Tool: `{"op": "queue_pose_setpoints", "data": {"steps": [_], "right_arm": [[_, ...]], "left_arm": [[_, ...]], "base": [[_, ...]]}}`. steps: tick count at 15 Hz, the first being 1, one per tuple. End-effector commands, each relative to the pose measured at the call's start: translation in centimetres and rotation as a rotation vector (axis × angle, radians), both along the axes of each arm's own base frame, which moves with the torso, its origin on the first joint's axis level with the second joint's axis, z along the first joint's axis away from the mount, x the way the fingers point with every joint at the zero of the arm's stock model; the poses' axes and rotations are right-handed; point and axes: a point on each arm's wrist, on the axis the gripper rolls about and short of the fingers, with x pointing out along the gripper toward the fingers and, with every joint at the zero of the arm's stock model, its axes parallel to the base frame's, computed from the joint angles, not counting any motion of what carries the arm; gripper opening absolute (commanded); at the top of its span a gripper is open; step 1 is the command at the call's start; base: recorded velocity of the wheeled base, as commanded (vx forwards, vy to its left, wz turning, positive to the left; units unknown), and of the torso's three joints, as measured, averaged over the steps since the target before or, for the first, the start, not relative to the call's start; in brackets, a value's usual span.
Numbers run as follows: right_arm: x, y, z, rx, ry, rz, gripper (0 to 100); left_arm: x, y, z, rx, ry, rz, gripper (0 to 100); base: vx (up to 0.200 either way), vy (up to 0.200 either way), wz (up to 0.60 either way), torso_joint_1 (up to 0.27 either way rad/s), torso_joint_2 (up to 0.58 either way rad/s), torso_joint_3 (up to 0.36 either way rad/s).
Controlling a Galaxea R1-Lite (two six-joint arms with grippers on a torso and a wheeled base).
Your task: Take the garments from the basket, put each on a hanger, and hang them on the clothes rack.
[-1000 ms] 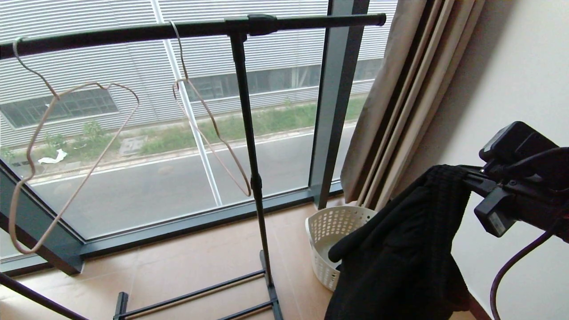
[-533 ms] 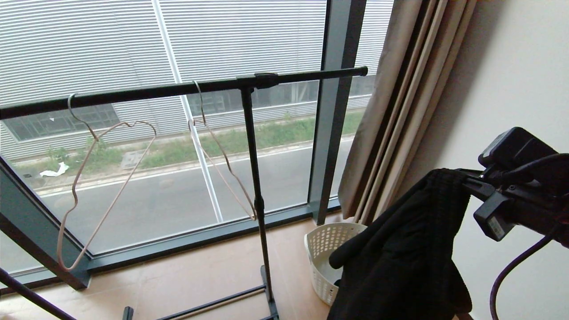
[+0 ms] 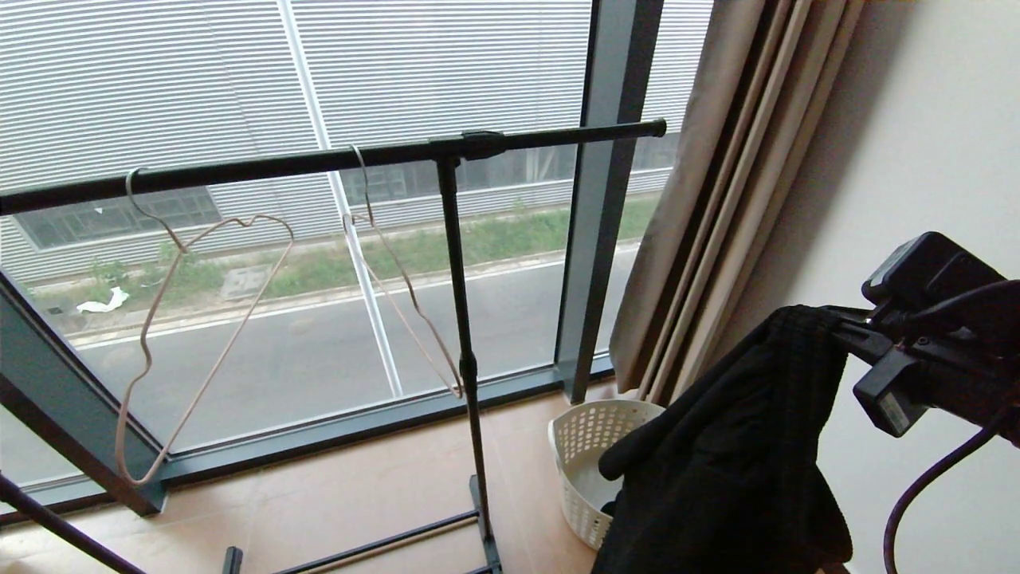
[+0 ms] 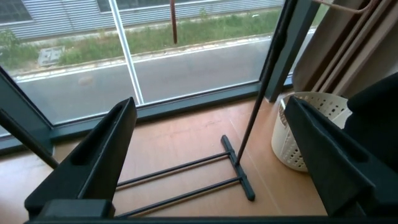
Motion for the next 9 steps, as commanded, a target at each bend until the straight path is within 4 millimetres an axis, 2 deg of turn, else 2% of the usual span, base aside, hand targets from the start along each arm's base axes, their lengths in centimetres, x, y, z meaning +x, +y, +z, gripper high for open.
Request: {"op": "queue_pose_setpoints", "data": {"steps": [1, 4, 6, 9], "right_arm": [[0.05, 0.03, 0.02, 0.000, 0.000, 0.001, 0], [-0.25, -0.10, 0.20, 0.005, -0.010, 0.004, 0], [-0.29, -0.09, 0.23, 0.006, -0.011, 0.004, 0], [-0.24, -0.10, 0.20, 0.005, -0.010, 0.003, 0]], "left_arm": [[0.01, 0.00, 0.01, -0.002, 0.001, 0.001, 100], [0.01, 0.00, 0.02, -0.002, -0.001, 0.001, 100], [0.01, 0.00, 0.01, -0.002, 0.001, 0.000, 100], [0.00, 0.00, 0.06, -0.002, -0.002, 0.001, 100]], "base": [[0.000, 0.000, 0.60, 0.002, -0.01, 0.007], [0.000, 0.000, 0.60, 0.009, 0.00, 0.002], [0.000, 0.000, 0.00, 0.000, 0.00, 0.000], [-0.200, 0.200, 0.00, 0.006, 0.00, 0.005]]}}
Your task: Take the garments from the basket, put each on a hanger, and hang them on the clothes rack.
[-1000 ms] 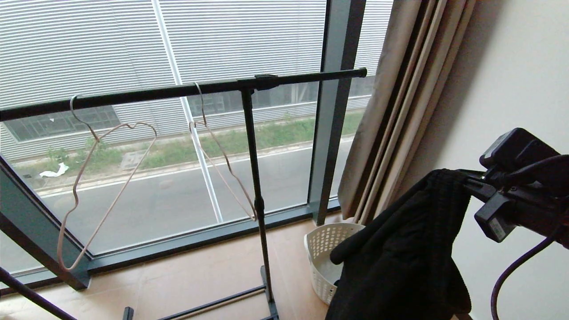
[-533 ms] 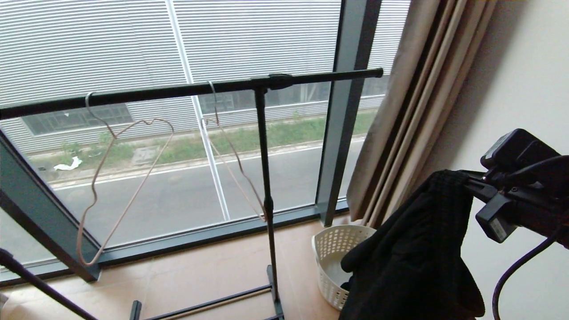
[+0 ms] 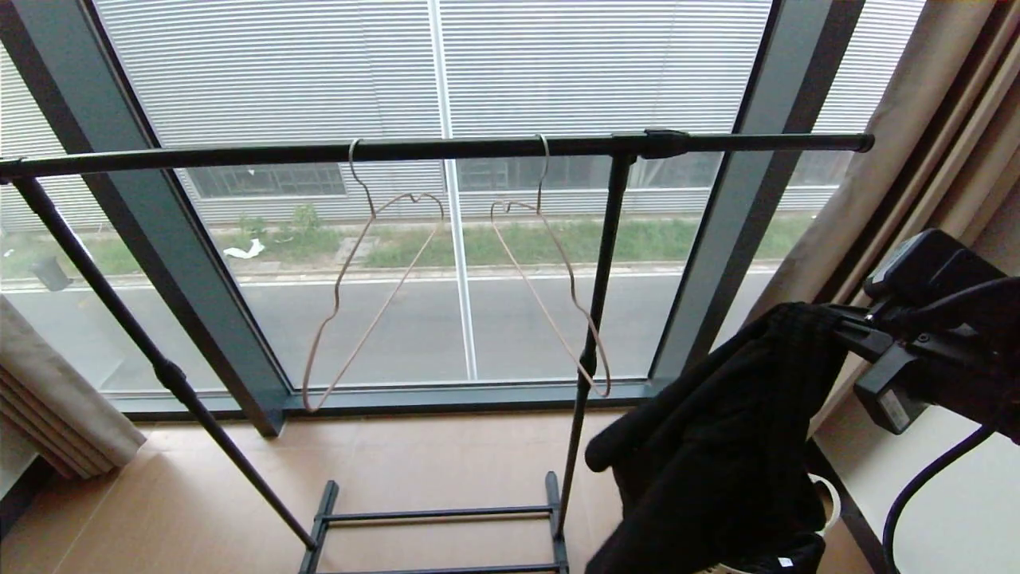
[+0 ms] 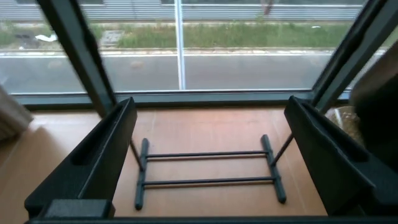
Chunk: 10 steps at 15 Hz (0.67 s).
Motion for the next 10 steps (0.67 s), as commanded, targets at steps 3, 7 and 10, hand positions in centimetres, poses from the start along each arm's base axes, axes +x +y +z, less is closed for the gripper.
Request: {"op": "queue_pose_setpoints", "data": {"steps": [3, 7, 10], "right_arm": [[0.01, 0.03, 0.06, 0.002, -0.004, 0.002, 0], [0.02, 0.03, 0.08, 0.003, -0.005, 0.002, 0], [-0.32, -0.29, 0.73, 0.016, -0.032, -0.008, 0]], "left_arm": [[0.01, 0.00, -0.01, 0.000, 0.001, 0.001, 100], [0.01, 0.00, -0.01, -0.002, 0.001, 0.001, 100], [0.01, 0.00, -0.01, -0.002, 0.001, 0.001, 100]], "base": [[0.000, 0.200, 0.00, -0.007, 0.01, 0.004], [0.000, 0.050, 0.00, -0.003, 0.00, 0.001], [0.000, 0.000, 0.00, 0.000, 0.00, 0.000]]}}
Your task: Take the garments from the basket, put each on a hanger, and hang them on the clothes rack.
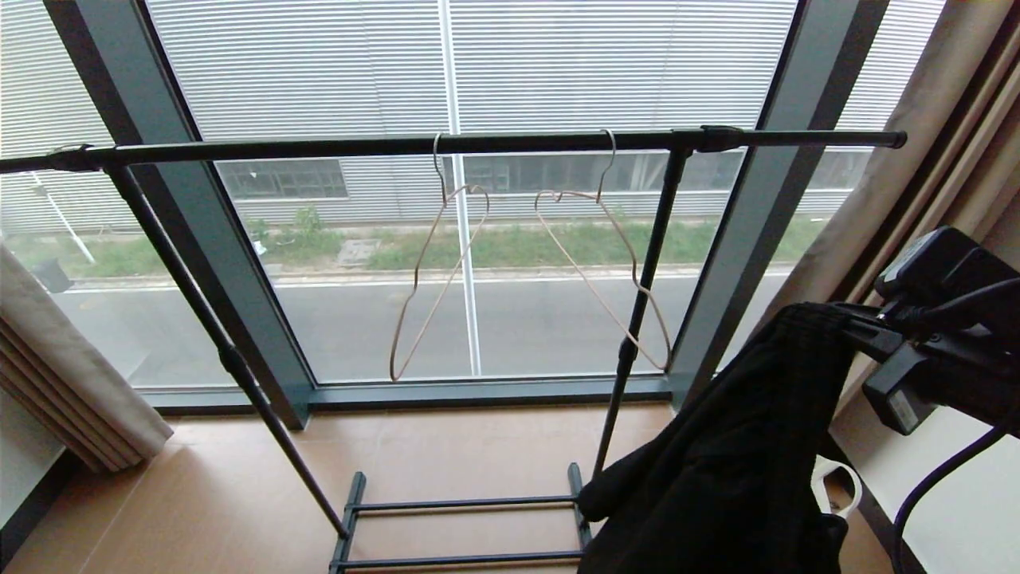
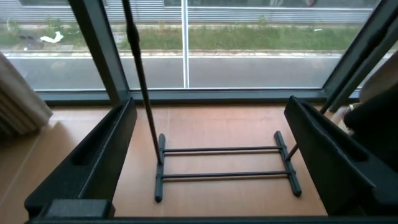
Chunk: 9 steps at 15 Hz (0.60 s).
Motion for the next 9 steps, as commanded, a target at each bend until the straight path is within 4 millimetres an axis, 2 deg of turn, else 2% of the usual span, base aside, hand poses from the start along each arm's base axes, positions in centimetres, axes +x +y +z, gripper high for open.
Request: {"op": "queue_pose_setpoints", "data": {"steps": [1, 3, 9], "right_arm": [[-0.07, -0.28, 0.63, 0.006, -0.018, -0.019, 0], [-0.04, -0.51, 0.31, 0.001, -0.007, -0.031, 0], [-0.22, -0.61, -0.18, -0.002, 0.002, -0.028, 0]], "left_arm": [[0.01, 0.00, 0.00, 0.000, 0.001, 0.000, 100], [0.01, 0.00, 0.00, 0.000, 0.001, 0.000, 100], [0.01, 0.00, 0.00, 0.000, 0.001, 0.000, 100]], "base": [[0.000, 0.000, 0.00, 0.000, 0.00, 0.000], [0.000, 0.000, 0.00, 0.045, -0.09, -0.052], [0.000, 0.000, 0.00, 0.167, -0.36, -0.198]]}}
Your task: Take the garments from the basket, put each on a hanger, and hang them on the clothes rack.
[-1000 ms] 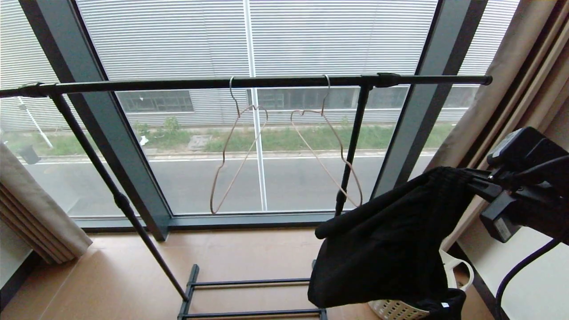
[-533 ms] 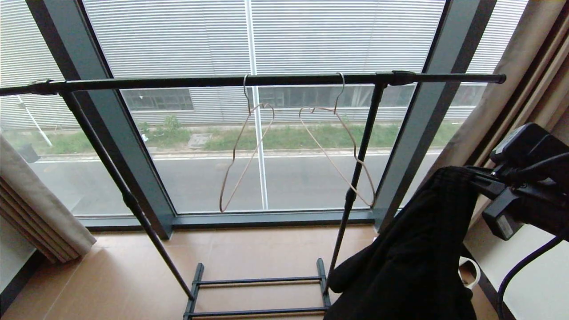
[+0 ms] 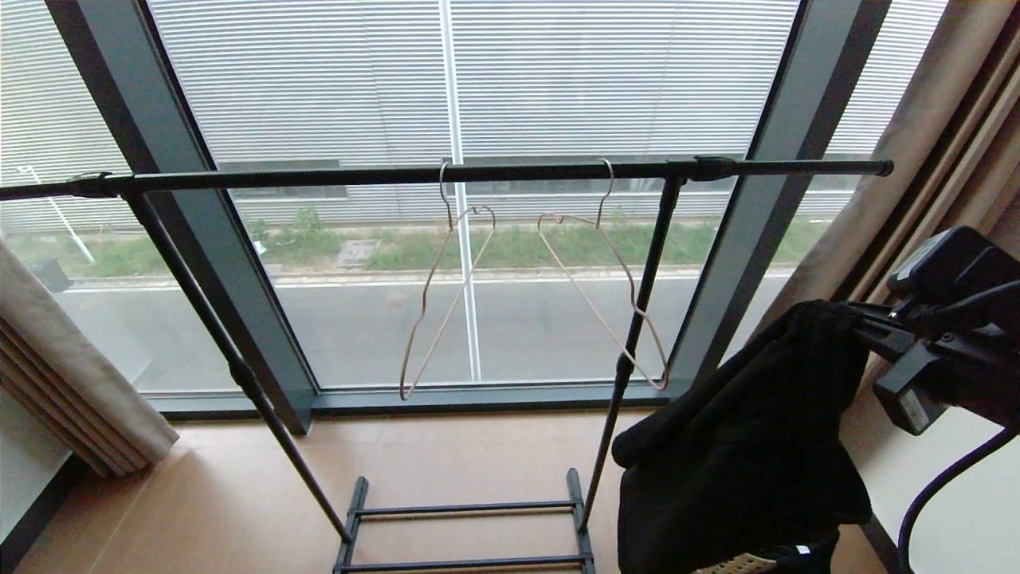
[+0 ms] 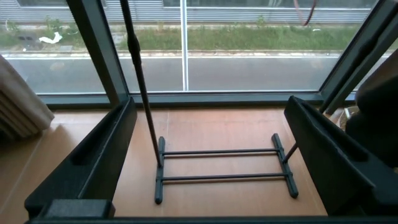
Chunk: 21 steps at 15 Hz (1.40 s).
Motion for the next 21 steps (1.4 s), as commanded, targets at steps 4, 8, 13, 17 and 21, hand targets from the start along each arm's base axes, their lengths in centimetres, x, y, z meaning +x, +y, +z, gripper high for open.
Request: {"op": "queue_pose_setpoints", "data": {"steps": [4, 8, 13, 17, 21], "right_arm": [[0.0, 0.0, -0.3, -0.003, 0.007, 0.000, 0], [-1.9, -1.3, 0.3, -0.048, 0.007, -0.022, 0], [-8.4, -1.0, 5.3, 0.039, 0.303, 0.299, 0], [-5.8, 3.7, 5.3, 0.155, 0.469, 0.403, 0], [-1.9, 9.8, 3.1, 0.272, 0.520, 0.244, 0]], "left_arm": [[0.0, 0.0, 0.0, 0.000, 0.001, 0.000, 100], [-0.3, 0.1, 0.7, 0.075, -0.002, 0.045, 100], [2.3, -0.1, 6.0, 0.106, 0.231, -0.093, 100], [8.5, -1.6, 10.7, 0.022, 0.432, -0.291, 100], [14.1, -6.8, 11.0, -0.015, 0.562, -0.431, 100]], "base": [[0.000, 0.000, 0.00, 0.176, -0.36, -0.196], [0.000, 0.000, 0.00, 0.118, -0.26, -0.138], [0.000, 0.000, 0.00, 0.000, 0.00, 0.000], [0.000, 0.000, 0.00, 0.000, 0.00, 0.000], [0.000, 0.000, 0.00, 0.000, 0.00, 0.000]]}}
